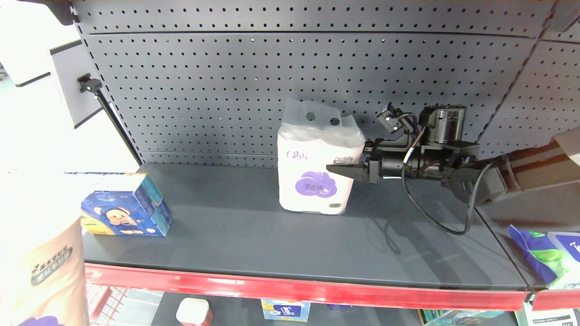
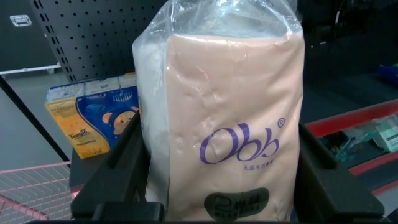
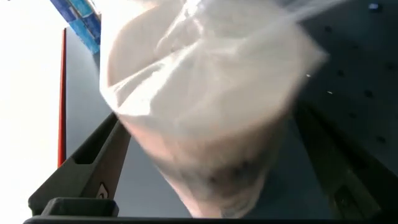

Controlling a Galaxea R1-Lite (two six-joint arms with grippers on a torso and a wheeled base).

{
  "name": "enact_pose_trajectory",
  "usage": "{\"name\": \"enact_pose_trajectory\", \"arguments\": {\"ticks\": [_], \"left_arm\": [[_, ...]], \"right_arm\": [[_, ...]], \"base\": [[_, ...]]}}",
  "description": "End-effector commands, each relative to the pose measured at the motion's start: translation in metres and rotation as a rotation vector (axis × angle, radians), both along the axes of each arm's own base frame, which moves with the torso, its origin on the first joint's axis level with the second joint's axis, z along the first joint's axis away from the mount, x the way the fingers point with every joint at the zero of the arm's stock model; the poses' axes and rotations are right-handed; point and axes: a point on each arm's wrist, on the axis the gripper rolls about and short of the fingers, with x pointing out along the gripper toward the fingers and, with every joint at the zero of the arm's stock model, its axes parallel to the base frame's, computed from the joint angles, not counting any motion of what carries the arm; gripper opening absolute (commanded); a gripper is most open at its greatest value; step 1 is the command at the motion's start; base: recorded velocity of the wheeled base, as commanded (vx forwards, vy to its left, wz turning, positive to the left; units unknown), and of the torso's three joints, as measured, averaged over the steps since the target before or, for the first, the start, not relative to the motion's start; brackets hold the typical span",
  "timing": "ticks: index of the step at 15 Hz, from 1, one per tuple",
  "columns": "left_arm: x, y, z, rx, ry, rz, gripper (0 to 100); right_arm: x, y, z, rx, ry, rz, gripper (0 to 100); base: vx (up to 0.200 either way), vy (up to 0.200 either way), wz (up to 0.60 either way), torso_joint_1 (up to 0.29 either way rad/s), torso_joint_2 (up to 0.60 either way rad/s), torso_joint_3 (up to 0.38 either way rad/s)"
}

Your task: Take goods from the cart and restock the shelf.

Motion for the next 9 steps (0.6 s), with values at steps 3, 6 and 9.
{"name": "enact_pose_trajectory", "arguments": {"ticks": [3,6,9], "left_arm": [[0.0,0.0,0.0,0.0,0.002,0.002,0],[-0.001,0.0,-0.001,-0.001,-0.001,0.005,0],[0.0,0.0,-0.001,-0.001,0.004,0.003,0]], "right_arm": [[0.008,0.012,-0.003,0.004,-0.011,0.027,100],[0.009,0.019,-0.003,0.005,-0.015,0.045,100],[0.006,0.029,-0.005,0.005,-0.011,0.069,100]], "base": [[0.0,0.0,0.0,0.0,0.0,0.0],[0.0,0.0,0.0,0.0,0.0,0.0],[0.0,0.0,0.0,0.0,0.0,0.0]]}}
